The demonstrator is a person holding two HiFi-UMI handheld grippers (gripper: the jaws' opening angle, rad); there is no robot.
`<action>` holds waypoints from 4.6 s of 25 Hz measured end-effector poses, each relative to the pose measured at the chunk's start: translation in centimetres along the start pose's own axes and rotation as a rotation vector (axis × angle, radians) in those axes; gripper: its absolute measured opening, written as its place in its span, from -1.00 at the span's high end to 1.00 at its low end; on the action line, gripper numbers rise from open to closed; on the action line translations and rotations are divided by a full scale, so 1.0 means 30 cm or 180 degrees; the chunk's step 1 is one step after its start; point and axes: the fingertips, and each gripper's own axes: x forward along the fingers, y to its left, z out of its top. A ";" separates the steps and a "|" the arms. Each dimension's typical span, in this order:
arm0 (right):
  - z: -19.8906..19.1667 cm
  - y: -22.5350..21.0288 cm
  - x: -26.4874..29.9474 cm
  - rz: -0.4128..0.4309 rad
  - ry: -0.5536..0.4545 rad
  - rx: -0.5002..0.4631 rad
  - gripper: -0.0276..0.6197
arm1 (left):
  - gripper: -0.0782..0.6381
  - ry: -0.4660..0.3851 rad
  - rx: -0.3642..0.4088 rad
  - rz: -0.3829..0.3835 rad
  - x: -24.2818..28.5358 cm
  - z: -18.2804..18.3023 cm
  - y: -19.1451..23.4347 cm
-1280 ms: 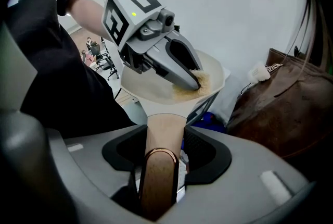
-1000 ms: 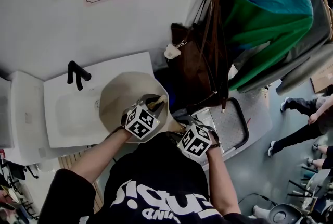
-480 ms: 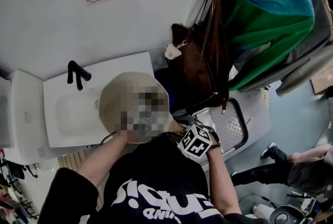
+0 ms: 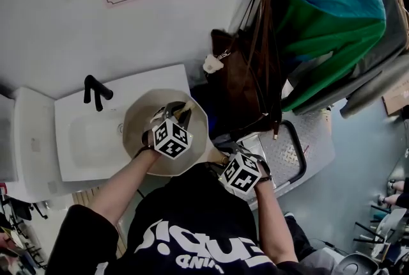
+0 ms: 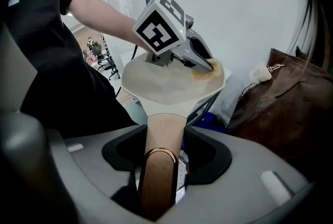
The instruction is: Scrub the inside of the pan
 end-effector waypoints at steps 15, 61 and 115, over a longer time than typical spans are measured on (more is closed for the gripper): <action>0.001 -0.001 0.000 0.0005 -0.0015 0.0008 0.21 | 0.57 0.0392 0.1287 0.0251 0.037 -0.030 0.097; -0.001 -0.008 0.002 -0.0065 0.0001 0.0083 0.22 | 0.57 0.1949 0.2010 -0.0932 -0.242 -0.501 0.192; 0.000 -0.010 0.001 -0.0050 0.0000 0.0069 0.22 | 0.58 0.2193 -0.0036 -0.2557 -0.480 -0.484 -0.282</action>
